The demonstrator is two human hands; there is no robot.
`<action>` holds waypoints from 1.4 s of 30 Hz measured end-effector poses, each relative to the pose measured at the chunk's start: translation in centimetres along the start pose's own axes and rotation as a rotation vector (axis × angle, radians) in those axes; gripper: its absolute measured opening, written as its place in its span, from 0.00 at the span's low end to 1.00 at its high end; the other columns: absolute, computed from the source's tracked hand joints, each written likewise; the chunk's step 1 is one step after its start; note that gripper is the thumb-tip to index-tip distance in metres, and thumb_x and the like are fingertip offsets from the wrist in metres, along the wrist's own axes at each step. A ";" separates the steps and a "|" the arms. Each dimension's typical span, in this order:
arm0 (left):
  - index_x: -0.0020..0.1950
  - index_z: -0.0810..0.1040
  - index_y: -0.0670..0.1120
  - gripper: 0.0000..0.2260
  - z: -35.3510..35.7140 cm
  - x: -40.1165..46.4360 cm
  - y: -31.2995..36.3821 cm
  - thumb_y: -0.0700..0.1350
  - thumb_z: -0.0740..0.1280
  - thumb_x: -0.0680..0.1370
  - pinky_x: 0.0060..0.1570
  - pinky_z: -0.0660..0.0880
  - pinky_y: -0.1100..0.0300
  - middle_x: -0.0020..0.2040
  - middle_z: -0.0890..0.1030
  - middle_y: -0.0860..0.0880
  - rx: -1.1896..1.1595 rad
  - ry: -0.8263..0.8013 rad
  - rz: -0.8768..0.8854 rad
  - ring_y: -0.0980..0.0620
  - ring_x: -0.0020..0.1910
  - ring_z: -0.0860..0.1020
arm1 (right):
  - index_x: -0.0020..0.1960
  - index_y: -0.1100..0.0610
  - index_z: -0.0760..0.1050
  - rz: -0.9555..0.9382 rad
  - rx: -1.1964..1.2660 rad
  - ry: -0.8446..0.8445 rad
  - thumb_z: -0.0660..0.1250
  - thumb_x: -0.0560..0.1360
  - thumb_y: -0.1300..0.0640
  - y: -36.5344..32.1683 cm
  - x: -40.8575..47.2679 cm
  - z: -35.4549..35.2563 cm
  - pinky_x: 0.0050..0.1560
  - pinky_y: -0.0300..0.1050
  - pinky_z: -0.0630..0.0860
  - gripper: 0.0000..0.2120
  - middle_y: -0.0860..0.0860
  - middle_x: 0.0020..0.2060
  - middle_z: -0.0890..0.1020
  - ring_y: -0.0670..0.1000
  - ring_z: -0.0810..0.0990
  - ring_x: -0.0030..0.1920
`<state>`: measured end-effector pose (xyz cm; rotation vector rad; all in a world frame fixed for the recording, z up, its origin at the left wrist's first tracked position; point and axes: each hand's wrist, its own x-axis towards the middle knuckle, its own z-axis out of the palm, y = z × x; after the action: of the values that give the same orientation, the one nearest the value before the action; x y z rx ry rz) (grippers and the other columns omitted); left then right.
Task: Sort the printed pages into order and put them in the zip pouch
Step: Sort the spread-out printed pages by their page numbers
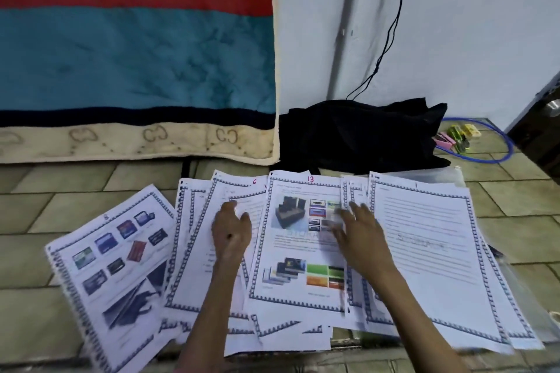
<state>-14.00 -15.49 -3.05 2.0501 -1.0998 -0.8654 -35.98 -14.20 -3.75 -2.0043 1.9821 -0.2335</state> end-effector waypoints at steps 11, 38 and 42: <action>0.58 0.78 0.39 0.15 -0.6 0.1 -1.1 0.43 0.69 0.74 0.50 0.74 0.62 0.57 0.81 0.43 -0.176 -0.149 -0.140 0.46 0.54 0.80 | 0.74 0.38 0.38 -0.182 0.012 -0.170 0.23 0.60 0.24 -5.7 -1.5 7.5 0.73 0.51 0.34 0.44 0.51 0.76 0.38 0.50 0.30 0.73; 0.49 0.83 0.45 0.07 -4.6 -0.1 0.4 0.46 0.68 0.75 0.47 0.77 0.60 0.49 0.85 0.46 0.119 0.029 0.170 0.49 0.47 0.82 | 0.51 0.45 0.80 0.121 0.870 -0.194 0.58 0.79 0.52 -8.0 -0.4 -0.6 0.63 0.51 0.68 0.11 0.48 0.61 0.76 0.53 0.73 0.60; 0.56 0.82 0.49 0.16 -2.6 -3.0 2.2 0.54 0.71 0.71 0.53 0.68 0.69 0.60 0.80 0.49 -0.055 -0.285 0.203 0.54 0.59 0.78 | 0.47 0.48 0.81 0.178 0.950 -0.256 0.59 0.72 0.34 -8.8 0.1 -0.9 0.59 0.52 0.67 0.20 0.45 0.52 0.79 0.48 0.74 0.55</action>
<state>-14.27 -13.24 0.93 1.7691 -1.3931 -1.0916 -28.01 -14.40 0.02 -1.1708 1.4474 -0.6813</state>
